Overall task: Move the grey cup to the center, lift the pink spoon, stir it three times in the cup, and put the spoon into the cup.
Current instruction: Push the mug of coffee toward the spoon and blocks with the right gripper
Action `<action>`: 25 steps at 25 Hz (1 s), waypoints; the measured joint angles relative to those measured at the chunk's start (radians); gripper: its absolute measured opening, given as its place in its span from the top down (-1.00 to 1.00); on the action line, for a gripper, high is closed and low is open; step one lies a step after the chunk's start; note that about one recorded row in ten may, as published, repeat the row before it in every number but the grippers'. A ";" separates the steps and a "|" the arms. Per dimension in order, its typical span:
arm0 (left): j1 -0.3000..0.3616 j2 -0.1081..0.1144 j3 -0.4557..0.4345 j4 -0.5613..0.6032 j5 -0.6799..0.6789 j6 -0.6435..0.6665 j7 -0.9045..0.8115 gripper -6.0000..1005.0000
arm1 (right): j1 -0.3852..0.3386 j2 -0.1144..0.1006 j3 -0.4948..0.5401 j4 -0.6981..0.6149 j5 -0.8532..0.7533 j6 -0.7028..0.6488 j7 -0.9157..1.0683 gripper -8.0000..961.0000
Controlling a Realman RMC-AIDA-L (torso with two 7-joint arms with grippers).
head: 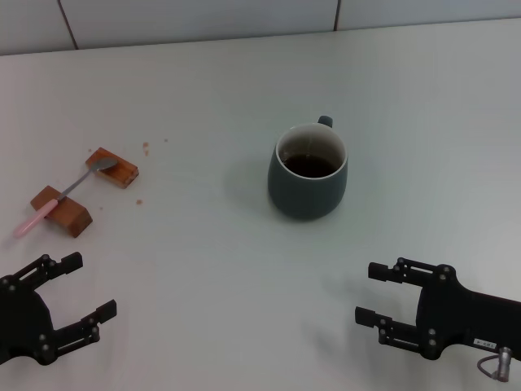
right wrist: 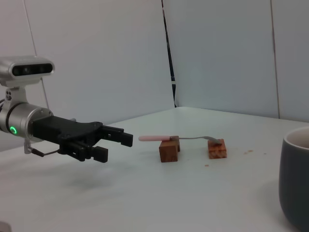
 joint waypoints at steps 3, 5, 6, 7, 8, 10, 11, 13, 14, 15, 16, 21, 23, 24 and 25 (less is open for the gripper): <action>0.000 0.000 0.000 0.000 0.000 0.000 0.000 -0.68 | 0.001 0.000 0.000 0.000 0.000 0.000 0.000 -0.40; 0.000 0.000 0.000 0.000 0.000 0.000 0.000 -0.68 | 0.001 0.000 0.000 0.000 -0.002 0.000 0.000 -0.40; 0.000 0.000 0.000 0.000 0.000 0.000 0.000 -0.68 | 0.002 0.000 0.000 0.001 -0.003 0.001 0.000 -0.40; 0.000 0.000 0.000 0.000 0.000 0.000 0.000 -0.68 | 0.002 0.000 0.000 0.001 -0.003 0.001 0.000 -0.40; 0.000 0.000 0.000 0.000 0.000 -0.001 0.000 -0.68 | 0.002 0.000 0.000 0.001 -0.003 0.001 0.000 -0.40; 0.000 0.000 0.000 0.000 0.000 -0.002 0.000 -0.68 | 0.002 0.000 0.000 0.000 -0.005 0.002 0.000 -0.40; 0.000 0.000 0.000 0.000 0.000 -0.003 0.000 -0.68 | 0.002 0.000 -0.001 -0.001 -0.007 0.002 0.000 -0.40; 0.000 0.000 0.000 0.000 0.000 -0.003 0.000 -0.68 | 0.002 0.000 -0.001 -0.002 -0.010 0.002 0.000 -0.40; 0.000 0.000 -0.001 0.000 0.000 -0.003 0.000 -0.68 | 0.002 0.000 -0.001 -0.002 -0.011 0.002 0.002 -0.40; 0.000 0.000 -0.001 0.000 0.000 -0.003 0.000 -0.68 | 0.002 0.000 -0.001 -0.003 -0.011 0.002 0.005 -0.40; 0.000 0.000 -0.001 0.000 0.000 -0.003 0.000 -0.68 | 0.003 0.000 -0.002 -0.003 -0.011 0.002 0.007 -0.40; 0.000 0.000 0.000 0.000 0.000 -0.004 0.001 -0.68 | 0.003 0.000 -0.002 -0.004 -0.012 0.002 0.012 -0.40; -0.001 0.000 0.000 0.001 0.000 -0.004 0.000 -0.68 | 0.004 0.000 -0.002 -0.005 -0.012 0.001 0.012 -0.40; -0.001 0.000 0.000 0.003 0.000 -0.004 0.000 -0.68 | 0.004 0.000 -0.002 -0.005 -0.012 0.002 0.012 -0.40; -0.003 0.000 0.000 0.003 0.000 -0.004 -0.002 -0.68 | 0.005 0.000 -0.002 -0.005 -0.012 0.002 0.012 -0.40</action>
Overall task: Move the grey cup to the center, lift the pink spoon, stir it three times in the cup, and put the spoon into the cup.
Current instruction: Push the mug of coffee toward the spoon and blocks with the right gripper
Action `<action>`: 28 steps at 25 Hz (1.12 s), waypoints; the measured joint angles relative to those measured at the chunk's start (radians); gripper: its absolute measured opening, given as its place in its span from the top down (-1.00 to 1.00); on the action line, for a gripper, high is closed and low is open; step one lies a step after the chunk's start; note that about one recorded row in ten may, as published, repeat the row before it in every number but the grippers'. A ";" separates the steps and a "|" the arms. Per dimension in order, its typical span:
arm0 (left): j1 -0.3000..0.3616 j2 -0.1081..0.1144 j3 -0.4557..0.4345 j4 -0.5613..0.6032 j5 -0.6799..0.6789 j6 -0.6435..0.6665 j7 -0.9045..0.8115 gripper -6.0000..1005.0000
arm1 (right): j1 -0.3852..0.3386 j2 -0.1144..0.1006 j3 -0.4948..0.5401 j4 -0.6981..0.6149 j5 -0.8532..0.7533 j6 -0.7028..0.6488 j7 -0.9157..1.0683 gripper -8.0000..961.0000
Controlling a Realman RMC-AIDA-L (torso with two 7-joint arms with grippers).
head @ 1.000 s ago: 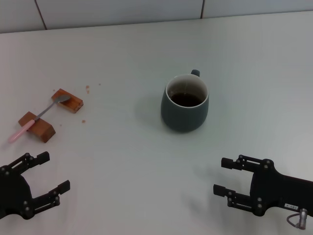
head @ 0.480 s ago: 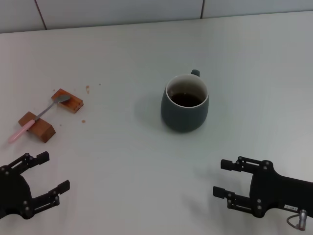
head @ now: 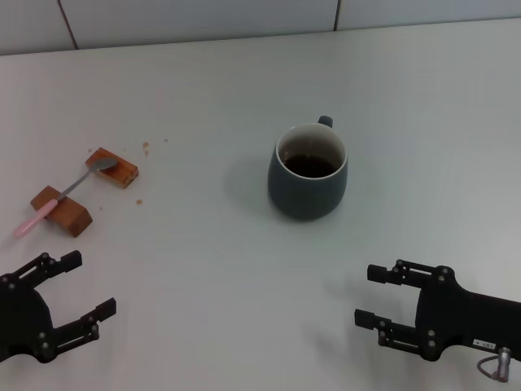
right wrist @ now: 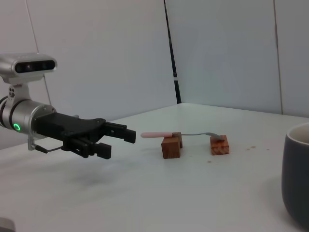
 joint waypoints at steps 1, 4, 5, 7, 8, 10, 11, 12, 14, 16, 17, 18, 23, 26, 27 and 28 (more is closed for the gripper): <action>-0.001 0.000 0.000 0.000 0.000 0.000 -0.001 -0.68 | 0.001 0.000 0.000 0.001 0.000 0.001 0.000 -0.40; -0.003 0.000 -0.001 0.001 0.000 0.000 -0.003 -0.68 | 0.004 0.000 0.000 0.002 0.000 0.005 0.005 -0.40; -0.005 0.000 -0.002 0.003 0.000 0.000 -0.004 -0.68 | 0.005 0.000 0.000 0.002 0.000 0.005 0.008 -0.40; -0.008 0.000 -0.004 0.003 0.000 0.000 -0.006 -0.68 | 0.006 0.000 0.000 0.003 0.000 0.005 0.012 -0.40; -0.009 0.000 -0.006 0.003 0.000 0.000 -0.006 -0.68 | 0.006 0.000 0.000 0.004 0.000 0.005 0.012 -0.40; -0.012 0.000 -0.007 0.004 0.000 -0.001 -0.005 -0.68 | 0.007 0.000 -0.002 0.004 0.000 0.006 0.012 -0.40; -0.013 0.000 -0.007 0.004 0.000 -0.001 -0.004 -0.68 | 0.007 0.000 -0.007 0.005 0.000 0.006 0.011 -0.40; -0.014 0.000 -0.008 0.004 0.000 -0.001 -0.004 -0.68 | 0.007 0.000 -0.010 0.005 0.000 0.005 0.007 -0.40; -0.015 0.000 -0.008 0.004 0.000 -0.002 -0.003 -0.68 | 0.008 0.001 -0.015 0.007 0.002 0.006 -0.001 -0.35; -0.017 0.000 -0.008 0.004 0.000 -0.002 -0.002 -0.68 | 0.008 0.001 -0.012 0.008 0.005 0.006 -0.005 -0.26; -0.017 0.000 -0.008 0.004 0.000 -0.002 -0.002 -0.68 | 0.009 0.001 -0.010 0.009 0.010 0.005 -0.009 -0.22; -0.017 0.000 -0.008 0.004 0.000 -0.002 -0.002 -0.68 | 0.009 0.001 -0.009 0.009 0.014 0.005 -0.014 -0.17; -0.017 0.002 -0.008 0.004 -0.001 -0.002 -0.002 -0.68 | -0.006 0.002 0.002 0.028 0.088 -0.011 -0.086 0.16; -0.017 0.003 -0.008 0.004 -0.001 -0.002 -0.003 -0.68 | -0.032 0.002 0.003 0.047 0.194 -0.029 -0.160 0.46; -0.017 0.003 -0.008 0.004 -0.001 -0.002 -0.003 -0.68 | -0.044 0.002 0.003 0.059 0.251 -0.035 -0.197 0.53; -0.016 0.005 -0.008 0.004 -0.002 -0.001 -0.004 -0.68 | -0.054 0.002 0.004 0.073 0.306 -0.037 -0.227 0.60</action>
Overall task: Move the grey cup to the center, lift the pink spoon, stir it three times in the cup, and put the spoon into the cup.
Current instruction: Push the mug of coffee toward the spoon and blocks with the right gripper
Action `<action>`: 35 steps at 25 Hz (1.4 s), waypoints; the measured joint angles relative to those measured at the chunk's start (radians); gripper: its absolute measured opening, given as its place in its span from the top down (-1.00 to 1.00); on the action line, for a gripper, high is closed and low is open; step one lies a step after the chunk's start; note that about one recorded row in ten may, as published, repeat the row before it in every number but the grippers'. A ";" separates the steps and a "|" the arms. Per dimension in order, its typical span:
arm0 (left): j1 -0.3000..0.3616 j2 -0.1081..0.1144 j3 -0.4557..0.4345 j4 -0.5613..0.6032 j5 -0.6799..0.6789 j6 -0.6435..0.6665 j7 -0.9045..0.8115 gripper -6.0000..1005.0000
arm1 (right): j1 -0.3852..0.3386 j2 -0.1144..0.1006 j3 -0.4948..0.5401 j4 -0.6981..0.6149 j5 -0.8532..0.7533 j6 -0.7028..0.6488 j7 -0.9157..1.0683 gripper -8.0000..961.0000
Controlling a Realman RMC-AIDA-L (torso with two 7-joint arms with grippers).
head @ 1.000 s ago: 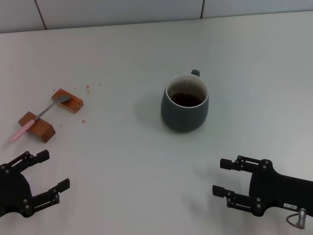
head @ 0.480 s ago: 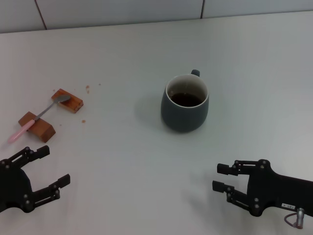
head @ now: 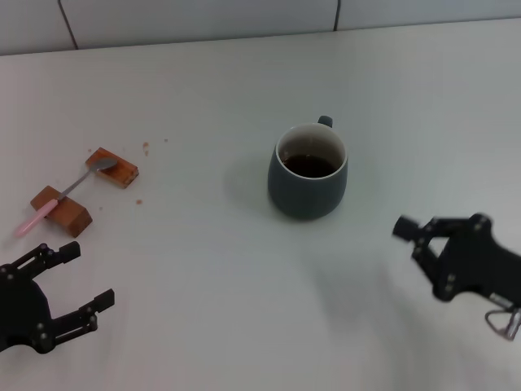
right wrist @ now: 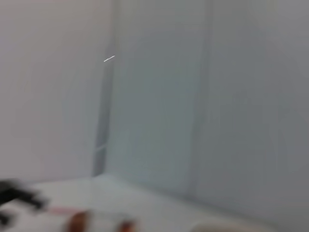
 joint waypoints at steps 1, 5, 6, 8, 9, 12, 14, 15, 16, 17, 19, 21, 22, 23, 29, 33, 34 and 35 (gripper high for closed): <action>0.001 0.000 0.000 0.000 0.000 0.000 0.000 -0.68 | -0.011 0.000 0.000 0.018 0.065 -0.002 -0.041 0.68; 0.006 0.002 0.000 0.000 -0.004 0.003 0.000 -0.68 | -0.033 0.002 0.003 0.099 0.334 0.026 -0.174 0.90; 0.007 0.002 0.000 0.000 -0.004 0.003 0.001 -0.68 | -0.028 0.003 0.003 0.119 0.397 0.048 -0.198 0.91; 0.008 0.002 0.000 0.000 -0.004 0.004 0.003 -0.68 | -0.010 0.003 0.003 0.138 0.469 0.100 -0.226 0.92; 0.008 0.002 0.000 0.000 -0.004 0.005 0.004 -0.68 | 0.001 0.003 0.003 0.140 0.485 0.126 -0.232 0.92; 0.009 0.000 0.000 0.000 -0.004 0.006 0.005 -0.68 | 0.055 0.003 -0.009 0.139 0.492 0.241 -0.238 0.92; 0.010 -0.002 0.000 0.000 -0.004 0.007 0.005 -0.68 | 0.098 0.002 -0.025 0.137 0.483 0.328 -0.251 0.92; 0.010 -0.002 0.000 0.000 -0.004 0.008 0.005 -0.68 | 0.115 0.001 -0.034 0.137 0.477 0.362 -0.262 0.92; 0.010 -0.003 0.000 0.000 -0.005 0.008 0.005 -0.68 | 0.131 0.001 -0.044 0.137 0.473 0.393 -0.273 0.92; 0.010 -0.003 0.000 0.000 -0.005 0.009 0.005 -0.68 | 0.147 0.001 -0.057 0.139 0.468 0.423 -0.287 0.92; 0.011 -0.004 -0.001 0.000 -0.006 0.009 0.005 -0.68 | 0.175 0.002 -0.090 0.143 0.464 0.469 -0.307 0.92; 0.011 -0.004 -0.005 0.000 -0.006 0.009 0.005 -0.68 | 0.198 0.003 -0.115 0.148 0.464 0.505 -0.325 0.92; 0.011 -0.004 -0.007 0.000 -0.006 0.009 0.005 -0.68 | 0.209 0.004 -0.123 0.152 0.464 0.522 -0.334 0.92; 0.011 -0.005 -0.010 0.000 -0.007 0.009 0.005 -0.68 | 0.222 0.004 -0.132 0.162 0.464 0.540 -0.347 0.92; 0.007 -0.005 -0.015 0.000 -0.008 0.009 0.005 -0.68 | 0.281 0.006 -0.184 0.202 0.464 0.615 -0.379 0.92; 0.002 -0.005 -0.017 0.000 -0.008 0.009 0.005 -0.68 | 0.310 0.007 -0.197 0.230 0.464 0.646 -0.382 0.92; 0.001 -0.005 -0.019 0.000 -0.008 0.009 0.005 -0.68 | 0.315 0.008 -0.197 0.235 0.464 0.651 -0.382 0.92; -0.001 -0.005 -0.021 0.000 -0.009 0.010 0.005 -0.68 | 0.323 0.008 -0.196 0.243 0.464 0.660 -0.382 0.92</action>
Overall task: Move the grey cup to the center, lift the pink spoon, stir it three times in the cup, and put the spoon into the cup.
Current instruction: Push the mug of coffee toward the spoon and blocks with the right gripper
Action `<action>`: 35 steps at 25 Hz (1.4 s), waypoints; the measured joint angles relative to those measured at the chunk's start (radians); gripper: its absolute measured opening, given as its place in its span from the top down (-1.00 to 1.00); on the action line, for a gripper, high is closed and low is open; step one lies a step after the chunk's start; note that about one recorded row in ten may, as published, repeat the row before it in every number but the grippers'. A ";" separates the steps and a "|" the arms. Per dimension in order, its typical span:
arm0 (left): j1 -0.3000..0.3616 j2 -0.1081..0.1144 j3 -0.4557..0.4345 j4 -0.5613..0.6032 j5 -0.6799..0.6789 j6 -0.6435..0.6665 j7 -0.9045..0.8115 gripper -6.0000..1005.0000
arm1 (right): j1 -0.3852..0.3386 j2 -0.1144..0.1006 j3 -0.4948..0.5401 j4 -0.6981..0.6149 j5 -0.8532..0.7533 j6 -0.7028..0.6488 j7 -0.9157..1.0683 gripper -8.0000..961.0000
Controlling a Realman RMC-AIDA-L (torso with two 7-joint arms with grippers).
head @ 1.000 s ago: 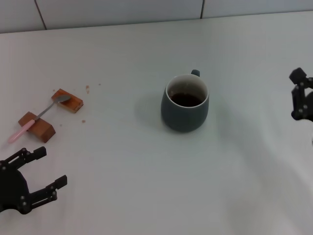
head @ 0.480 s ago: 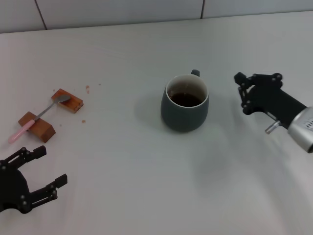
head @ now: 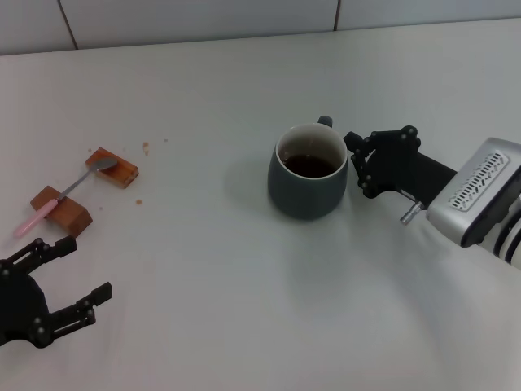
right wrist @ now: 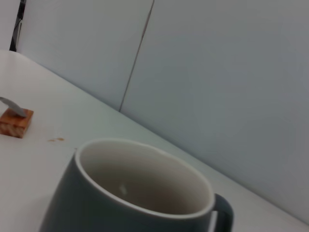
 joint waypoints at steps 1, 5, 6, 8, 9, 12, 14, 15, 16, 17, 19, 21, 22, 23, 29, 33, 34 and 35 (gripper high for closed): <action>-0.001 0.000 -0.002 0.000 0.000 0.000 0.000 -0.68 | 0.006 0.000 0.001 0.007 0.000 0.008 0.000 0.92; -0.004 0.000 -0.004 0.000 0.000 0.001 -0.001 -0.68 | 0.034 0.002 0.005 0.041 0.000 0.045 0.000 0.92; -0.005 0.000 -0.004 0.000 0.000 0.001 -0.003 -0.68 | 0.040 0.002 0.007 0.050 0.000 0.053 -0.001 0.92; -0.006 0.001 -0.004 0.000 0.000 0.002 -0.006 -0.68 | 0.052 0.003 0.009 0.064 0.000 0.064 -0.001 0.92; -0.007 0.001 -0.004 0.000 0.000 0.003 -0.007 -0.68 | 0.058 0.003 0.010 0.070 0.000 0.068 -0.001 0.92; -0.009 0.002 -0.004 0.001 0.000 0.003 -0.009 -0.68 | 0.082 0.004 0.010 0.096 0.002 0.085 -0.001 0.92; -0.009 0.002 -0.004 0.001 0.000 0.003 -0.009 -0.68 | 0.098 0.004 0.011 0.113 0.003 0.094 -0.001 0.92; -0.010 0.003 -0.005 0.002 0.000 0.004 -0.010 -0.68 | 0.107 0.004 0.011 0.121 0.003 0.100 -0.001 0.92; -0.010 0.003 -0.005 0.002 0.000 0.004 -0.010 -0.68 | 0.116 0.004 0.011 0.129 0.003 0.105 -0.001 0.92; -0.011 0.003 -0.005 0.002 0.000 0.004 -0.010 -0.68 | 0.125 0.004 0.012 0.135 0.003 0.110 -0.001 0.92; -0.011 0.003 -0.005 0.002 0.000 0.004 -0.010 -0.68 | 0.140 0.004 0.013 0.148 0.003 0.115 0.000 0.92; -0.012 0.003 -0.006 0.002 0.000 0.004 -0.010 -0.68 | 0.154 0.004 0.013 0.163 0.003 0.116 0.003 0.92; -0.012 0.003 -0.006 0.002 0.000 0.004 -0.010 -0.68 | 0.160 0.004 0.014 0.171 0.003 0.117 0.004 0.92; -0.013 0.003 -0.009 0.002 0.000 0.004 -0.010 -0.68 | 0.170 0.003 0.014 0.186 0.004 0.119 0.004 0.92; -0.013 0.003 -0.018 0.002 0.000 0.007 -0.012 -0.68 | 0.190 0.003 0.014 0.207 0.004 0.129 0.011 0.92; -0.013 0.003 -0.019 0.001 0.000 0.010 -0.013 -0.68 | 0.209 0.003 0.014 0.227 0.002 0.133 0.011 0.92; -0.013 0.003 -0.019 0.001 0.000 0.010 -0.013 -0.68 | 0.209 0.003 0.014 0.227 0.002 0.133 0.011 0.92; -0.013 0.003 -0.019 0.002 0.000 0.010 -0.013 -0.68 | 0.212 0.003 0.014 0.232 0.000 0.134 0.011 0.92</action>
